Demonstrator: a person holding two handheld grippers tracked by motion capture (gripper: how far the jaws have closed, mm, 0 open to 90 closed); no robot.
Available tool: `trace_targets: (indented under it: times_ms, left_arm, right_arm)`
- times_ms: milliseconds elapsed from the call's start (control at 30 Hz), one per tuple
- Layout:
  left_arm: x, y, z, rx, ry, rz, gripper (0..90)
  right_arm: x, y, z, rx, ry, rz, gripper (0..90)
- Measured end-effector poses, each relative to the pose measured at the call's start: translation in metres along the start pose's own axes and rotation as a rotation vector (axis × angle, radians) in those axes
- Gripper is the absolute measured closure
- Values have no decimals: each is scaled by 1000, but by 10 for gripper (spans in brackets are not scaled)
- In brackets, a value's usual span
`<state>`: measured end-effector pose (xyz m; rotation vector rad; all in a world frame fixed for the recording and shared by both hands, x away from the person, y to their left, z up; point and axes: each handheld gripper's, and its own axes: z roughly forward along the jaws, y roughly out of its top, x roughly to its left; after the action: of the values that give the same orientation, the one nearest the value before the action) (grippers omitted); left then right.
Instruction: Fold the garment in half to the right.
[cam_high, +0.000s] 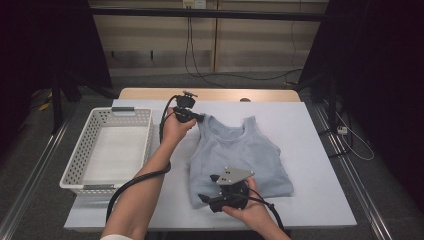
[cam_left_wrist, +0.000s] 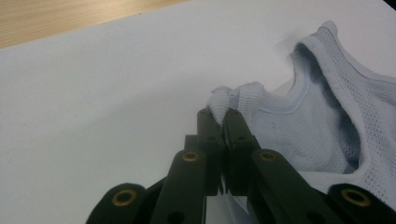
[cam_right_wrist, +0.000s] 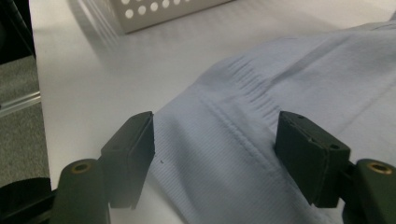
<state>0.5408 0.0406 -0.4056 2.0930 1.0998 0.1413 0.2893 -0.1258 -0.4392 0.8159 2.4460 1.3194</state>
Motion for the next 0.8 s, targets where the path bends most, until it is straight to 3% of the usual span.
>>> trace_targets:
  times_ms: [200, 300, 433, 567, 667, 800]
  left_arm:
    - [1, 1, -1, 0, -1, 0, 875]
    - [1, 2, -2, -4, -5, -7, 875]
    - [1, 2, -2, -2, -9, -7, 875]
    - [1, 2, -3, -1, -17, -4, 875]
    - [1, 1, -4, 3, -25, -9, 875]
    - [2, 1, -5, 4, -25, -8, 874]
  right_arm:
    - [6, -4, 14, 54, 6, -42, 226]
    - [9, -2, 16, 56, 1, -55, 201]
    - [7, 1, 14, 49, 14, -36, 236]
    - [8, -3, 18, 76, 16, -46, 247]
    - [10, -6, 24, 123, 24, -65, 313]
    - [9, -8, 27, 117, 32, -47, 312]
